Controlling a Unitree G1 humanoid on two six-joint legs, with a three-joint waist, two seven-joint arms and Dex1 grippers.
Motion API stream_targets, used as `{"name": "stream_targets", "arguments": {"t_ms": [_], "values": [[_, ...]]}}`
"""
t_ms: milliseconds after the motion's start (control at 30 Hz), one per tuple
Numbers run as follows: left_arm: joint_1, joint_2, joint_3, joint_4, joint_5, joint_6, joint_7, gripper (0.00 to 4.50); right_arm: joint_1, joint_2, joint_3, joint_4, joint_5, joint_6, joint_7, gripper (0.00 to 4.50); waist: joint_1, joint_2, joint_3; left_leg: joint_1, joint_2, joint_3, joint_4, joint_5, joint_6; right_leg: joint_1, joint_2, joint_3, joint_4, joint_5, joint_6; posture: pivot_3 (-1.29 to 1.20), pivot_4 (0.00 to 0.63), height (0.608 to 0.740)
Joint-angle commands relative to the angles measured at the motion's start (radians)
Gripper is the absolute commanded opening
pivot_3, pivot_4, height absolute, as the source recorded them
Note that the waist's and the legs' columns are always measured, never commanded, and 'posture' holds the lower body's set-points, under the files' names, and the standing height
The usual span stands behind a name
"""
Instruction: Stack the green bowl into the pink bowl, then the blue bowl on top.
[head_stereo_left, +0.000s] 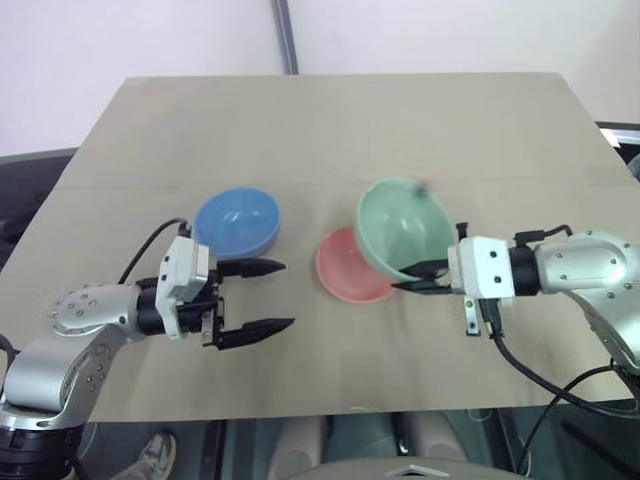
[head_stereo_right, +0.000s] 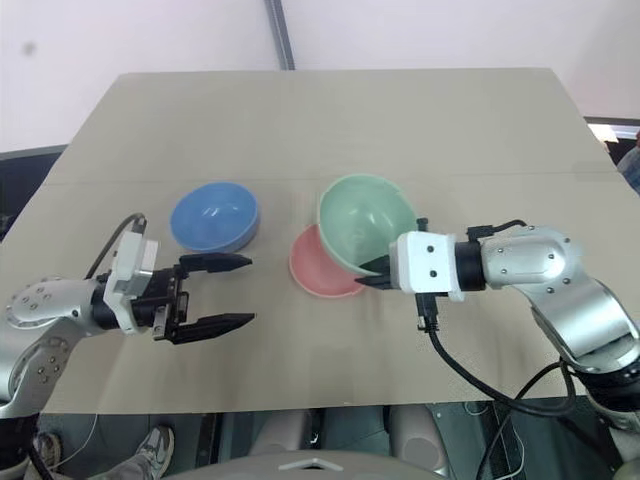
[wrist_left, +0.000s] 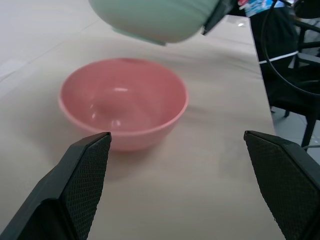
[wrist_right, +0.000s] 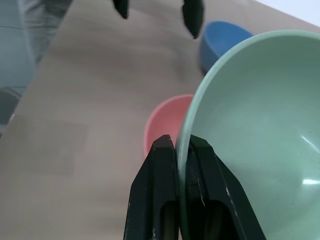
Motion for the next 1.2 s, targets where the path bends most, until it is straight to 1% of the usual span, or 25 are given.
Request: {"name": "stream_targets", "arguments": {"t_ms": [33, 200, 433, 500, 567, 600, 700, 733, 767, 867, 933, 1000, 1100, 1200], "values": [[0.032, 0.008, 0.058, -0.051, -0.011, -0.006, 0.014, 4.5, -0.059, 0.038, 0.07, 0.044, -0.054, -0.075, 0.037, 0.05, -0.001, 0.0, 0.0, 0.0, 0.0, 0.0, 0.0, 0.0, 0.0, 0.0, 0.0, 0.0, 0.0, 0.0, 0.0, 0.0, 0.15, 0.74], [0.083, 0.001, 0.097, -0.089, -0.018, 0.0, 0.037, 4.5, -0.108, 0.098, 0.138, 0.156, -0.133, -0.142, 0.047, 0.05, -0.001, 0.0, 0.0, 0.001, 0.0, -0.001, 0.0, 0.0, 0.0, 0.0, 0.0, 0.0, 0.001, 0.0, 0.0, 0.0, 0.15, 0.74], [0.14, -0.008, 0.132, -0.128, -0.026, 0.003, 0.062, 4.5, -0.132, 0.12, 0.165, 0.229, -0.191, -0.207, 0.086, 0.05, -0.001, 0.0, 0.0, 0.0, 0.0, -0.001, 0.0, 0.0, 0.0, 0.0, 0.0, 0.0, 0.001, 0.0, 0.0, 0.0, 0.15, 0.74], [0.144, -0.009, 0.133, -0.131, -0.027, 0.002, 0.067, 4.5, -0.128, 0.122, 0.174, 0.229, -0.196, -0.213, 0.101, 0.89, -0.001, 0.0, 0.0, 0.0, 0.0, -0.001, 0.0, 0.0, 0.0, 0.0, 0.0, -0.001, 0.001, 0.0, 0.0, 0.0, 0.15, 0.74], [0.143, -0.012, 0.13, -0.131, -0.028, 0.002, 0.074, 4.5, -0.12, 0.128, 0.182, 0.225, -0.205, -0.221, 0.108, 1.61, -0.001, 0.0, 0.0, 0.0, 0.0, -0.001, 0.0, 0.0, 0.0, 0.0, 0.0, -0.001, 0.001, 0.0, 0.0, 0.0, 0.15, 0.74], [0.141, -0.014, 0.127, -0.13, -0.028, 0.002, 0.078, 4.5, -0.117, 0.136, 0.183, 0.225, -0.214, -0.227, 0.1, 2.22, -0.001, 0.0, 0.0, 0.001, 0.0, -0.001, 0.0, 0.0, 0.0, 0.0, 0.0, -0.001, 0.001, 0.0, 0.0, 0.0, 0.15, 0.74], [0.128, -0.017, 0.127, -0.128, -0.036, 0.014, 0.1, 4.5, -0.118, 0.158, 0.162, 0.226, -0.227, -0.233, 0.068, 3.62, -0.001, 0.0, 0.0, 0.001, 0.0, -0.001, 0.0, 0.0, 0.0, 0.0, 0.0, -0.001, 0.001, 0.0, 0.0, 0.0, 0.15, 0.74], [0.126, -0.018, 0.128, -0.128, -0.039, 0.018, 0.106, 4.5, -0.118, 0.161, 0.155, 0.225, -0.226, -0.231, 0.065, 3.62, -0.001, 0.0, 0.0, 0.001, 0.0, -0.001, 0.0, 0.0, 0.0, 0.0, 0.0, -0.001, 0.001, 0.0, 0.0, 0.0, 0.15, 0.74], [0.124, -0.019, 0.131, -0.129, -0.042, 0.029, 0.121, 4.5, -0.12, 0.173, 0.12, 0.211, -0.188, -0.194, 0.049, 3.62, -0.001, 0.0, 0.0, 0.001, 0.0, -0.001, 0.0, 0.0, 0.0, 0.0, 0.0, -0.001, 0.001, 0.0, 0.0, 0.0, 0.15, 0.74], [0.089, -0.023, 0.148, -0.137, -0.039, 0.075, 0.224, 4.5, -0.12, 0.179, -0.031, 0.119, 0.025, -0.011, 0.02, 3.62, 0.001, 0.0, 0.0, 0.0, 0.0, -0.002, 0.0, 0.0, 0.0, 0.0, 0.0, -0.001, 0.001, 0.0, 0.0, 0.0, 0.15, 0.74], [0.072, -0.02, 0.155, -0.145, -0.001, 0.079, 0.284, 4.5, -0.111, 0.173, -0.096, 0.069, 0.108, 0.08, -0.011, 3.62, 0.002, 0.0, 0.0, 0.0, 0.0, -0.003, 0.0, 0.0, 0.0, 0.0, 0.0, -0.001, 0.001, 0.0, 0.0, 0.0, 0.15, 0.74], [0.061, -0.002, 0.153, -0.149, 0.073, 0.078, 0.347, 4.5, -0.096, 0.161, -0.168, 0.018, 0.201, 0.186, -0.057, 3.62, 0.001, 0.0, 0.0, 0.0, 0.0, -0.003, 0.0, 0.0, 0.0, 0.0, 0.0, -0.001, 0.001, 0.0, 0.0, 0.0, 0.15, 0.74], [0.051, 0.036, 0.149, -0.144, 0.161, 0.084, 0.396, 4.5, -0.066, 0.153, -0.242, -0.036, 0.298, 0.302, -0.136, 3.62, 0.0, 0.0, 0.0, 0.0, 0.0, -0.003, 0.0, 0.0, 0.0, 0.0, 0.0, -0.001, 0.001, 0.0, 0.0, 0.0, 0.15, 0.74], [0.05, 0.141, 0.098, -0.127, 0.358, 0.035, 0.421, 4.5, -0.045, 0.153, -0.278, -0.06, 0.338, 0.38, -0.222, 3.62, -0.002, 0.0, 0.0, 0.001, -0.001, -0.002, -0.001, 0.0, 0.0, 0.0, 0.001, -0.001, 0.001, 0.0, 0.0, 0.0, 0.15, 0.74]]}}
